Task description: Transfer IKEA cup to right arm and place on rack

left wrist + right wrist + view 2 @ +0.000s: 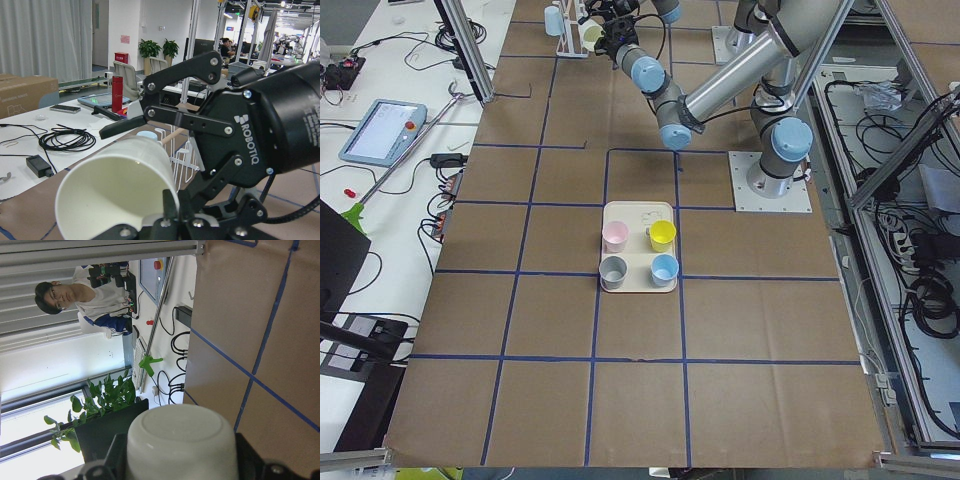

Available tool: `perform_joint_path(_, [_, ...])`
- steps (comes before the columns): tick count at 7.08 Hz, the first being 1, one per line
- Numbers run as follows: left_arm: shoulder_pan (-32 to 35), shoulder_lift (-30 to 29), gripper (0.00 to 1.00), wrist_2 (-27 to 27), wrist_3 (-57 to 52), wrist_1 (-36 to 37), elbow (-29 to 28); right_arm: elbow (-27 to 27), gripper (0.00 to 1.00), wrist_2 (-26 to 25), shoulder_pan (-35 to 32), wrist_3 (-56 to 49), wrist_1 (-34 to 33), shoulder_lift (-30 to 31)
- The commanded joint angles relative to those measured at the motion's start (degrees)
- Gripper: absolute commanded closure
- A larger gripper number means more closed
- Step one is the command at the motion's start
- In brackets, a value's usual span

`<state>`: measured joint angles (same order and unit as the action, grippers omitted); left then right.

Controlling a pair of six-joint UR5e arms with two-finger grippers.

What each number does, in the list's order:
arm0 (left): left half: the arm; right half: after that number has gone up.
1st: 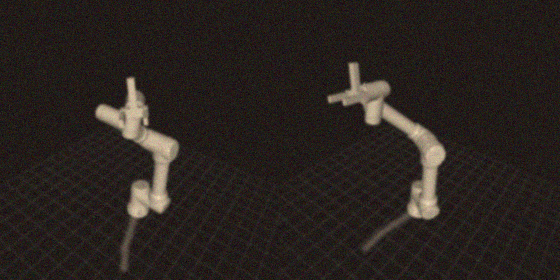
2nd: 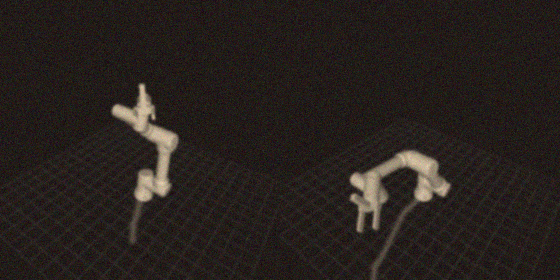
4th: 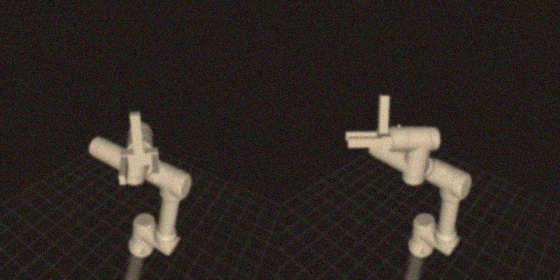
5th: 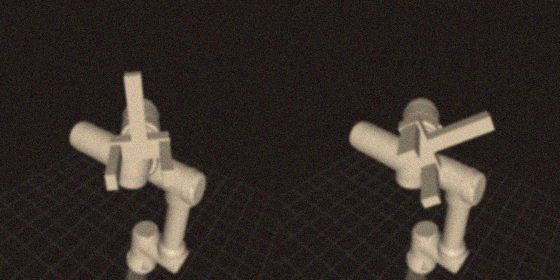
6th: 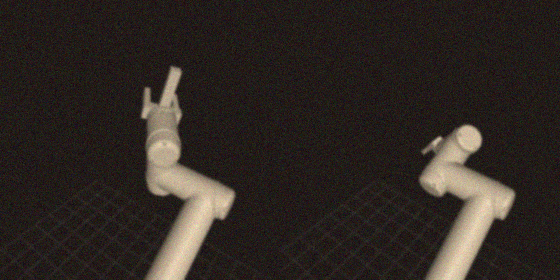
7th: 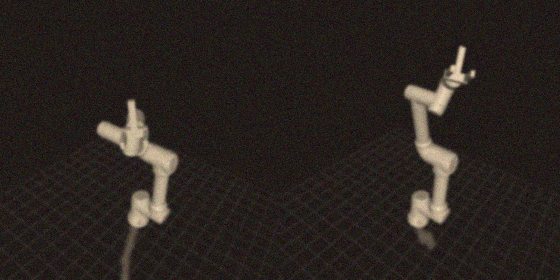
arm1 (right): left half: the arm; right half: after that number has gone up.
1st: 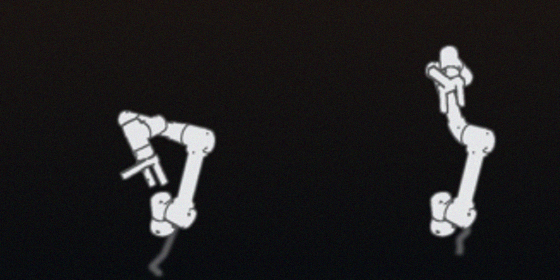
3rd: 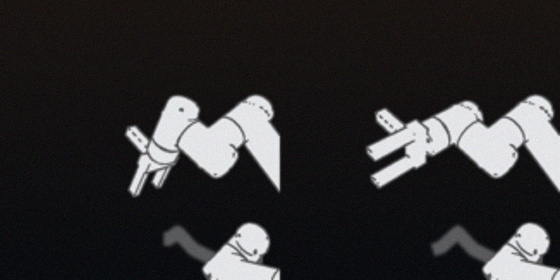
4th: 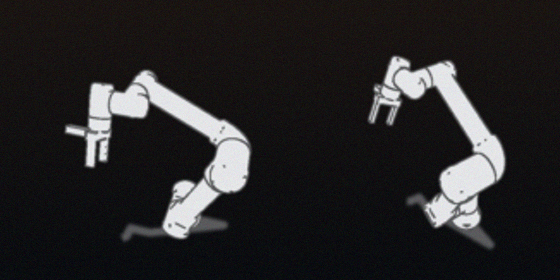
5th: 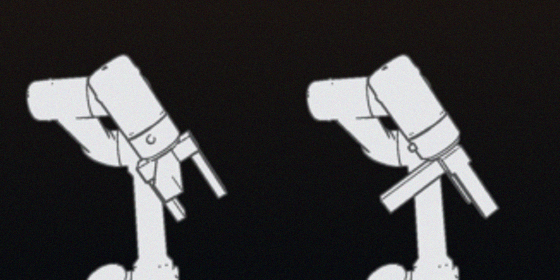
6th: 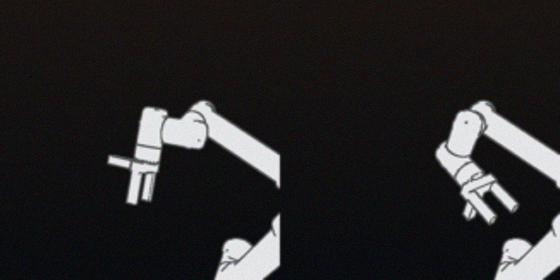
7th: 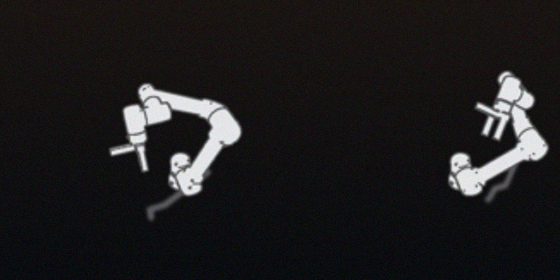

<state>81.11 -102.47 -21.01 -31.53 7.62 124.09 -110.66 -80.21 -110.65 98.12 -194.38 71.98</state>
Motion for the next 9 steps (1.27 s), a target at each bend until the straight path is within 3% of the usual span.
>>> perform_joint_path(1, [0.0,0.0,0.77,-0.1,0.1,0.0,-0.1,-0.1,0.52,0.1,0.1,-0.2,0.0,0.1])
perform_joint_path(2, [0.0,-0.1,0.57,-0.3,0.9,0.1,-0.1,-0.1,0.56,0.2,0.1,-0.2,0.0,0.1])
perform_joint_path(6, [-0.8,-0.1,0.01,0.3,8.3,0.4,-0.3,-0.1,0.62,0.1,0.1,-0.3,-0.1,0.3])
perform_joint_path(7, [-1.6,0.0,0.01,0.1,8.5,0.4,-0.4,-0.1,0.64,0.1,0.0,-0.5,-0.1,0.4])
perform_joint_path(9, [-9.3,0.3,0.01,1.1,8.8,0.3,-0.4,0.1,0.66,0.2,0.2,-0.6,-0.3,0.3])
